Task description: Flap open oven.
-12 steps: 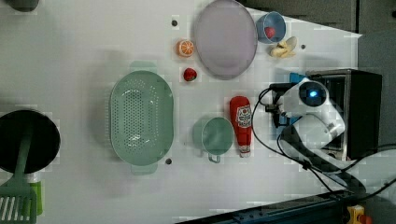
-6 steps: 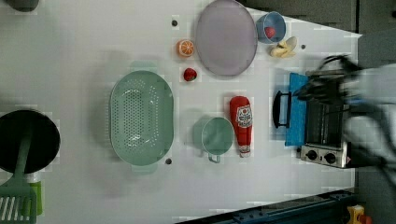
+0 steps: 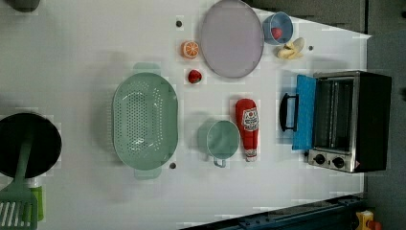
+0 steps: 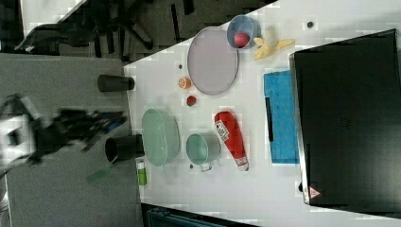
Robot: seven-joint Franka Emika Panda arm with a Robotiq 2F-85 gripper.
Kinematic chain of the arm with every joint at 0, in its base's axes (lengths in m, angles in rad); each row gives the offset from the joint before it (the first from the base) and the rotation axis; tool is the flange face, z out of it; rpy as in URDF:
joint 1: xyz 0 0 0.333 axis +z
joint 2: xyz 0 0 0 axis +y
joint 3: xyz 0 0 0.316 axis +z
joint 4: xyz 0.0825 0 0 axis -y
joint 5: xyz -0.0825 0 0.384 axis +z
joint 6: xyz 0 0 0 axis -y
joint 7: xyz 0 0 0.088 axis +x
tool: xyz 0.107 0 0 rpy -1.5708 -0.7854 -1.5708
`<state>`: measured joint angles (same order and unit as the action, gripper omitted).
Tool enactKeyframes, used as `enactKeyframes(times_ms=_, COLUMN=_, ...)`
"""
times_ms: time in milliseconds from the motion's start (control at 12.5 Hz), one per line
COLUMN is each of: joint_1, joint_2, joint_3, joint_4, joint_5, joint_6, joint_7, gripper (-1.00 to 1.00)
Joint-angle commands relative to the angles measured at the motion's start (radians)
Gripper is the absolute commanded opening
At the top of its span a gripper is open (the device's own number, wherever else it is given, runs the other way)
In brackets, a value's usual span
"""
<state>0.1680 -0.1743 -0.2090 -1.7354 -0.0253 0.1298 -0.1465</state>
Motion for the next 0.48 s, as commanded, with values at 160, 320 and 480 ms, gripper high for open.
enactKeyframes(times_ms=160, joint_1=-0.005, joint_2=0.08, joint_3=-0.005, joint_4=0.031, joint_5=-0.002, joint_6=-0.119, joint_7=0.212, gripper=-0.65)
enactKeyframes(times_ms=320, joint_1=-0.004, joint_2=0.079, joint_3=0.0, joint_4=0.038, joint_5=-0.001, joint_6=-0.14, joint_7=0.318, gripper=-0.65)
enactKeyframes(times_ms=480, joint_1=-0.003, joint_2=0.084, joint_3=0.013, joint_4=0.037, joint_5=-0.001, joint_6=-0.117, joint_7=0.312, gripper=-0.65)
